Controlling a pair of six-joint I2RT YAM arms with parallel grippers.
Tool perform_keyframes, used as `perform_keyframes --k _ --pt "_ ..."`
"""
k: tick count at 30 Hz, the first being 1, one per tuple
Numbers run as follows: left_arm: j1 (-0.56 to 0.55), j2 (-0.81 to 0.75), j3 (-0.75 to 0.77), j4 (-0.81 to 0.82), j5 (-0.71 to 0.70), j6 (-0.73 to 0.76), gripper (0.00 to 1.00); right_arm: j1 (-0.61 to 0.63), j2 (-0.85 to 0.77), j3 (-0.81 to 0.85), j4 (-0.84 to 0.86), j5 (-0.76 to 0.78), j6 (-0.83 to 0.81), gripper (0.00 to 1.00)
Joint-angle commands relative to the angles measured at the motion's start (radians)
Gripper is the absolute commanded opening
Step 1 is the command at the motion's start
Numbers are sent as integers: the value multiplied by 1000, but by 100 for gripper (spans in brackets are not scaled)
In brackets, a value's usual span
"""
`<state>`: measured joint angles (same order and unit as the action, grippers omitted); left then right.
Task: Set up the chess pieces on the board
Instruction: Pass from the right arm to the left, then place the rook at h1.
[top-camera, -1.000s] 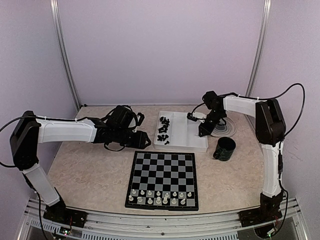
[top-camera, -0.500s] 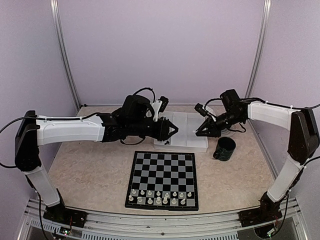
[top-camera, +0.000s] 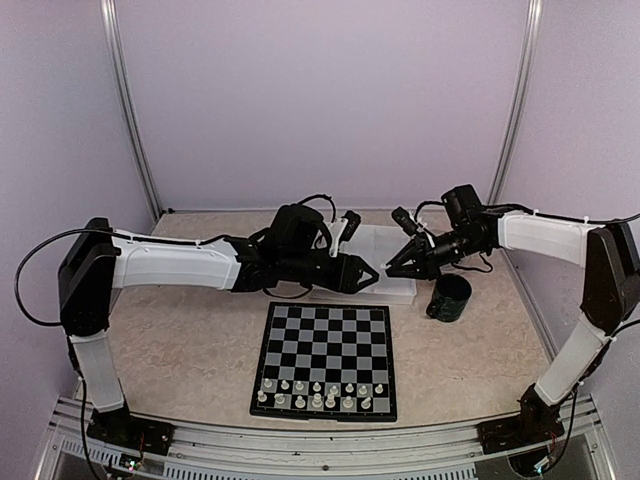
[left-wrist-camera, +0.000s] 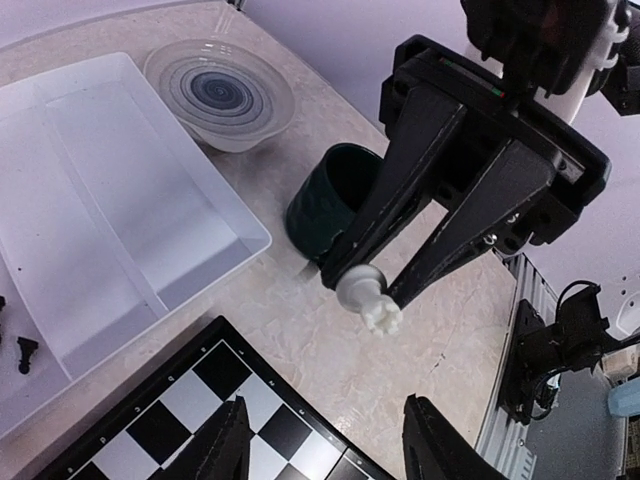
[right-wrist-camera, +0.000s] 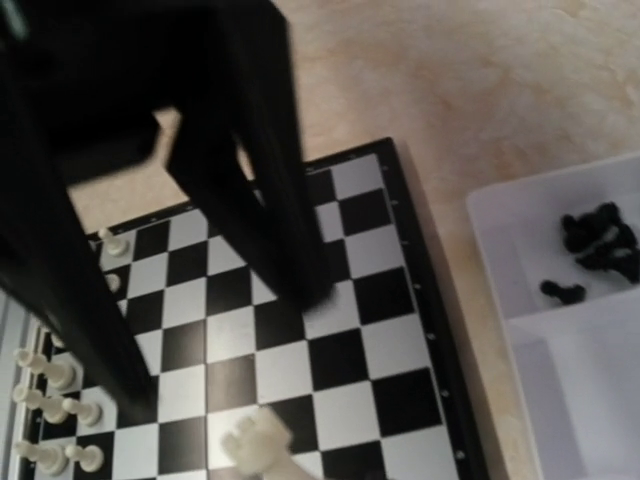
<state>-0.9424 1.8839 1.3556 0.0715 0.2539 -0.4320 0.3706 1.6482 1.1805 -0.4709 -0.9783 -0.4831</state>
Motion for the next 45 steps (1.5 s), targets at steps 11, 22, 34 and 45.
perform_keyframes --k 11,22,34,45 --pt "-5 55 63 77 82 -37 44 73 -18 -6 -31 -22 -76 7" --pt "-2 46 53 52 100 -31 11 81 -28 -5 -68 -8 -121 19" --pt "-130 -38 175 -541 -76 320 7 -50 -30 -28 -103 144 -153 39" --pt "-428 200 405 -893 -279 540 4 -49 84 1 -113 241 -136 41"
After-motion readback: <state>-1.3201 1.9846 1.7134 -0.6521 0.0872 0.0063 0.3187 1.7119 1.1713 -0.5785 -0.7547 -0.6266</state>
